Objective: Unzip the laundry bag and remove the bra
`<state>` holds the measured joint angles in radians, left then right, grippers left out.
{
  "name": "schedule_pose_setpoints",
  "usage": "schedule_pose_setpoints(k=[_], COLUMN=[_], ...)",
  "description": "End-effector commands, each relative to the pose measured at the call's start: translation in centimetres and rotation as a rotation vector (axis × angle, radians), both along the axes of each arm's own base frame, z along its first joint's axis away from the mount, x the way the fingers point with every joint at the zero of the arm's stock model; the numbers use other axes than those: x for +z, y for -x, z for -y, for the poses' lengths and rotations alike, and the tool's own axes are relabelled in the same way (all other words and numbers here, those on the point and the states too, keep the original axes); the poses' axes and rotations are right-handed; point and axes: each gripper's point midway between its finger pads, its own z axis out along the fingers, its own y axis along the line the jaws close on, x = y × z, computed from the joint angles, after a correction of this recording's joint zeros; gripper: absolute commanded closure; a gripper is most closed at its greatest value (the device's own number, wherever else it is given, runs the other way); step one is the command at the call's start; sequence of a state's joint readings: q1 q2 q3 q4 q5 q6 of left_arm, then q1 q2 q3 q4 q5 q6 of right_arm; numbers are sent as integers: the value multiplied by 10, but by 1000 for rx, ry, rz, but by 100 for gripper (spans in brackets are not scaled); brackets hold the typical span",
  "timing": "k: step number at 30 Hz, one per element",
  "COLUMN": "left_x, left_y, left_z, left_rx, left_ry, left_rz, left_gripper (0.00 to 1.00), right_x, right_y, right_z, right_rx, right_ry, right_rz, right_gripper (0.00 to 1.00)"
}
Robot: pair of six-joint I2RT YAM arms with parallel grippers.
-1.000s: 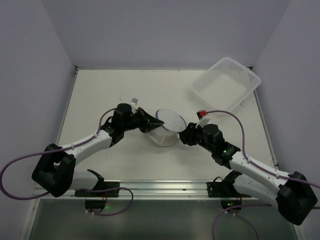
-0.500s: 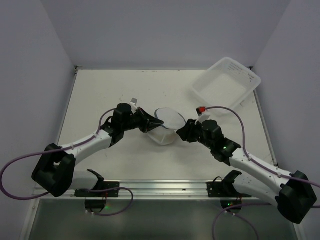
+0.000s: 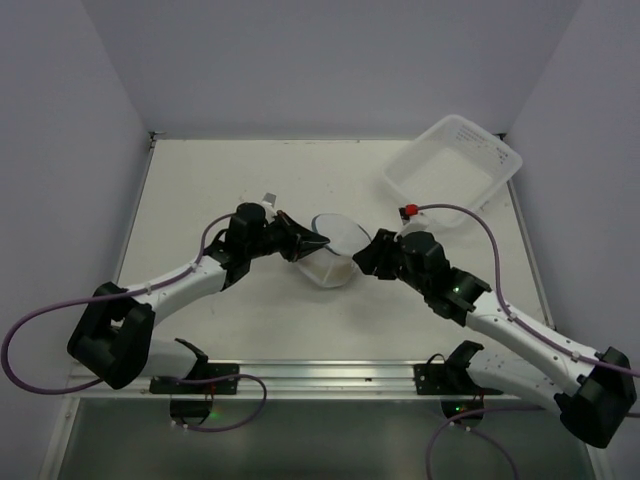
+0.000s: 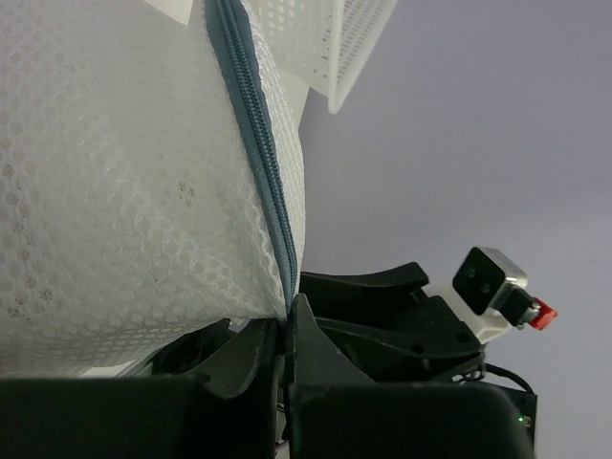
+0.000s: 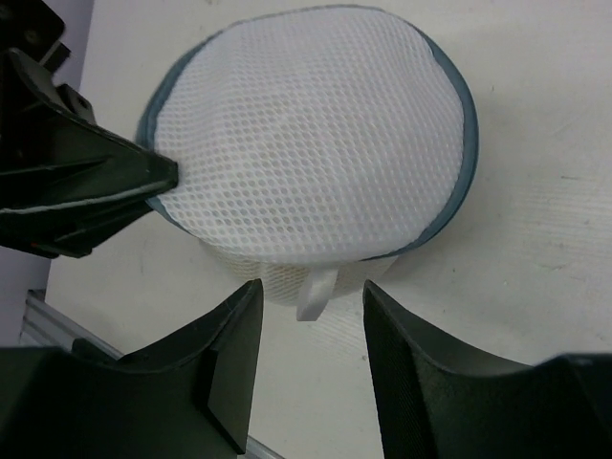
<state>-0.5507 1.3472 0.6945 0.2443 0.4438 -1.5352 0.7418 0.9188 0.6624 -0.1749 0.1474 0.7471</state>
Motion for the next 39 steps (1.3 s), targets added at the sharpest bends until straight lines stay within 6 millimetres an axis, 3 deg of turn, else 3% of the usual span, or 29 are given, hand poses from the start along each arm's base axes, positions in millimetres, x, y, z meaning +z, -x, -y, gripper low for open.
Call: schedule_pose_setpoints(k=[1,5,8,9,13,16,17,20,21,25,30,39], left_x=[34,39,42,43,45,42,41,38,37,34,35,41], left_y=[-11,-9,-6,-5,-5,-7,-7,-8,-9,-12,-14,-15], left_z=[7,8,7,7,1,0,0,0,0,0,-1,-2], left_rx=[9,-2,-8,-10,3,9,10,13,14,24,33,41], left_ry=[61,69,81,83,95,84,82,73,70,62,58,54], left_rz=[57,58,58,57,54,53,53,51,50,45,50,62], left_gripper=[100,100,100,100,100,100,100,100,100,100,100,100], right_x=[-12,-36,-64,-80,-103,-89,-66,-32,-12,18,30,-7], right_y=[-1,-1,-10,-14,-10,-6,-3,5,9,15,7,-8], right_z=[-6,-9,10,27,51,51,39,27,20,2,-18,-37], right_rx=[-40,-45,-119,-161,-197,-156,-95,-15,10,51,41,0], right_ry=[-27,-28,22,39,52,58,16,0,-21,-69,-103,-5], right_rz=[-56,-87,-115,-142,-194,-154,-104,-1,50,104,78,-49], right_gripper=[51,52,55,55,56,57,58,60,60,61,64,66])
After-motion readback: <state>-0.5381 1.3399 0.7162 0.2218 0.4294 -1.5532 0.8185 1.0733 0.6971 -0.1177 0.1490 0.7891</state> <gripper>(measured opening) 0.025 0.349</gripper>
